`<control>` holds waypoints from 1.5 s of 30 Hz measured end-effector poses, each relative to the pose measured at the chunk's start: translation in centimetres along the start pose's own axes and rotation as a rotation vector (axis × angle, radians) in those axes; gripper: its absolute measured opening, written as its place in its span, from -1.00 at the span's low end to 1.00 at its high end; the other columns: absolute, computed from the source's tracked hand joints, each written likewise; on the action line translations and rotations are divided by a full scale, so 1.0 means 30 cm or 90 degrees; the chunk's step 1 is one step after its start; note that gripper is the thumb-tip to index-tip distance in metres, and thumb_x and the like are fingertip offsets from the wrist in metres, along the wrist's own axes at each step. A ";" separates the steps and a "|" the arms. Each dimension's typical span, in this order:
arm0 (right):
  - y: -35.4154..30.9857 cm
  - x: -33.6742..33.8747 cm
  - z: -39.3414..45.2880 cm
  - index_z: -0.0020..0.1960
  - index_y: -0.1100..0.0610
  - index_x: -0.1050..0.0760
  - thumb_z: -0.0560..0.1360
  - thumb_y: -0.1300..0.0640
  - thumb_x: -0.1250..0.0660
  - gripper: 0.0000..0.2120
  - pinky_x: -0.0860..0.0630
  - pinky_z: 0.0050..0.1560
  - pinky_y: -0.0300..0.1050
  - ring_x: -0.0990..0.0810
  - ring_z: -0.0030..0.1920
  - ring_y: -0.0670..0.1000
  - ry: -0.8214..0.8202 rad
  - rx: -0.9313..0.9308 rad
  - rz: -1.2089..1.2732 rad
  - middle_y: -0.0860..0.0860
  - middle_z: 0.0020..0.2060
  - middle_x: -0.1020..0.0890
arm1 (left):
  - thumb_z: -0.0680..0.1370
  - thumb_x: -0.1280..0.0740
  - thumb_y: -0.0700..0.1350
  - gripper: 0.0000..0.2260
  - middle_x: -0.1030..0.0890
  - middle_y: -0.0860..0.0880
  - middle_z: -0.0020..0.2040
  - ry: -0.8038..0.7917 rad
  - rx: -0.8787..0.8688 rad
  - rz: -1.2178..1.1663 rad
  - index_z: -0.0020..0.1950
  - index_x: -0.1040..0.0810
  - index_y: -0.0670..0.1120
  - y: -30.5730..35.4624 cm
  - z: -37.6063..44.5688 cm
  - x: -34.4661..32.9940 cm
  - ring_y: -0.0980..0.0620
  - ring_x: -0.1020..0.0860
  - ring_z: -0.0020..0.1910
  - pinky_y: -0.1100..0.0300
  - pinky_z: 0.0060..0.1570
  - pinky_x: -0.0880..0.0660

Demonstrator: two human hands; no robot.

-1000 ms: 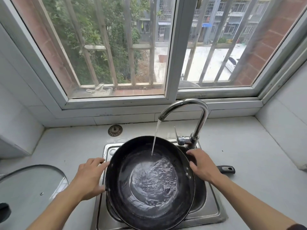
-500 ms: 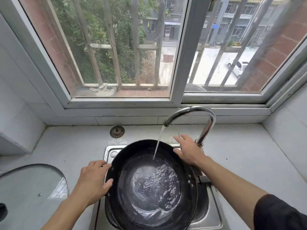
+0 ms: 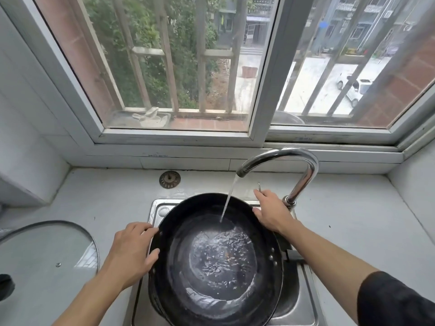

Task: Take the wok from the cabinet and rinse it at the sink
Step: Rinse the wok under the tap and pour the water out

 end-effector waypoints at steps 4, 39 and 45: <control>-0.012 -0.012 0.006 0.42 0.17 -0.27 0.57 -0.03 -0.25 -0.50 -0.41 0.28 0.10 -0.42 0.28 0.20 0.025 -0.027 0.047 0.18 0.26 -0.46 | 0.50 -0.37 0.06 -0.55 -0.50 0.05 0.33 -0.006 0.002 0.001 0.39 -0.50 0.03 -0.002 -0.001 0.003 -0.01 -0.38 0.38 0.00 0.31 -0.32; 0.287 -0.104 -0.403 0.38 -0.06 -0.34 0.46 0.13 -0.42 -0.46 -0.36 0.32 -0.09 -0.44 0.27 0.01 -0.122 0.057 -0.019 -0.05 0.24 -0.49 | 0.21 -0.55 0.22 0.07 -0.41 0.02 0.30 -0.195 -0.177 0.256 0.54 -0.03 -0.04 -0.020 0.069 0.026 -0.01 -0.36 0.21 0.13 0.17 -0.40; 0.280 -0.126 -0.386 0.44 -0.08 -0.25 0.50 0.17 -0.35 -0.43 -0.42 0.26 -0.04 -0.49 0.24 0.06 -0.114 0.090 -0.047 -0.02 0.26 -0.52 | 0.19 -0.55 0.19 -0.12 -0.43 0.02 0.21 -0.196 -0.187 0.270 0.38 -0.22 -0.02 0.002 0.070 0.030 0.00 -0.35 0.10 0.16 0.08 -0.39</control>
Point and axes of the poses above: each hand's wrist, its own z-axis towards the middle knuckle, its own x-axis out of the back of the hand, y = z × x, the point moved 3 cm from there along z, towards the middle knuckle
